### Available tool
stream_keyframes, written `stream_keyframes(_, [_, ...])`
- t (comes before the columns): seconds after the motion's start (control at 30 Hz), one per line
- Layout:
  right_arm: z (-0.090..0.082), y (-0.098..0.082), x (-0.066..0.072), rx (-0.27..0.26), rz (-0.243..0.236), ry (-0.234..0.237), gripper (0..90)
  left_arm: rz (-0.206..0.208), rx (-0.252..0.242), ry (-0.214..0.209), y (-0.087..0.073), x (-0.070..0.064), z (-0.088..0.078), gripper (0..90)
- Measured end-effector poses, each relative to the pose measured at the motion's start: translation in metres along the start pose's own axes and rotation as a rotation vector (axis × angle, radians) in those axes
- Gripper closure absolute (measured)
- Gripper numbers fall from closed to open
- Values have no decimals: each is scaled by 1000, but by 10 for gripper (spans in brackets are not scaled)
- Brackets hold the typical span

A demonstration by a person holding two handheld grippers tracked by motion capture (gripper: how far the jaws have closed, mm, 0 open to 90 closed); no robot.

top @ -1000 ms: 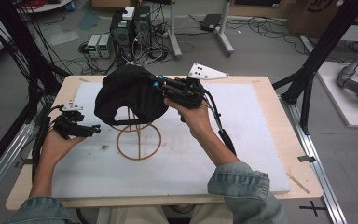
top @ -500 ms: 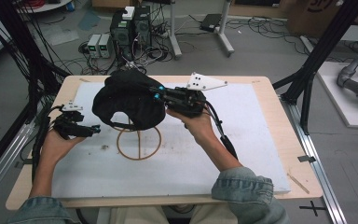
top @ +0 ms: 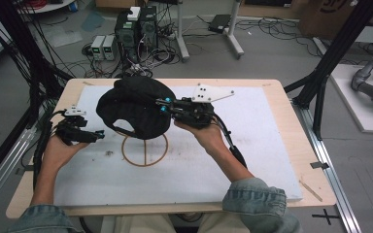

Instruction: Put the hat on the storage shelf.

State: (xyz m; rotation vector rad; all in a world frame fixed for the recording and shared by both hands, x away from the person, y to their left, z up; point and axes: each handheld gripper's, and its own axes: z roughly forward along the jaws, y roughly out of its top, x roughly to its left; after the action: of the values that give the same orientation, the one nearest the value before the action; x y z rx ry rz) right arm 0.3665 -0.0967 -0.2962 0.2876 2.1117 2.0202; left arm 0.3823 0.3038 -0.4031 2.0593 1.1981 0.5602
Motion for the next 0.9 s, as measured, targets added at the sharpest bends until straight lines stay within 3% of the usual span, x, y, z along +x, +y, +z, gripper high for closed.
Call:
stream_keyframes(0.47, [7, -3, 16, 92, -165, -1, 881, -4, 5, -3, -1, 1, 1, 189])
stream_keyframes(0.7, [10, -5, 21, 127, -225, 10, 881, -4, 11, -2, -2, 1, 2, 189])
stream_keyframes(0.9, [11, -6, 22, 145, -247, 10, 875, -6, 9, -2, -2, 1, 2, 189])
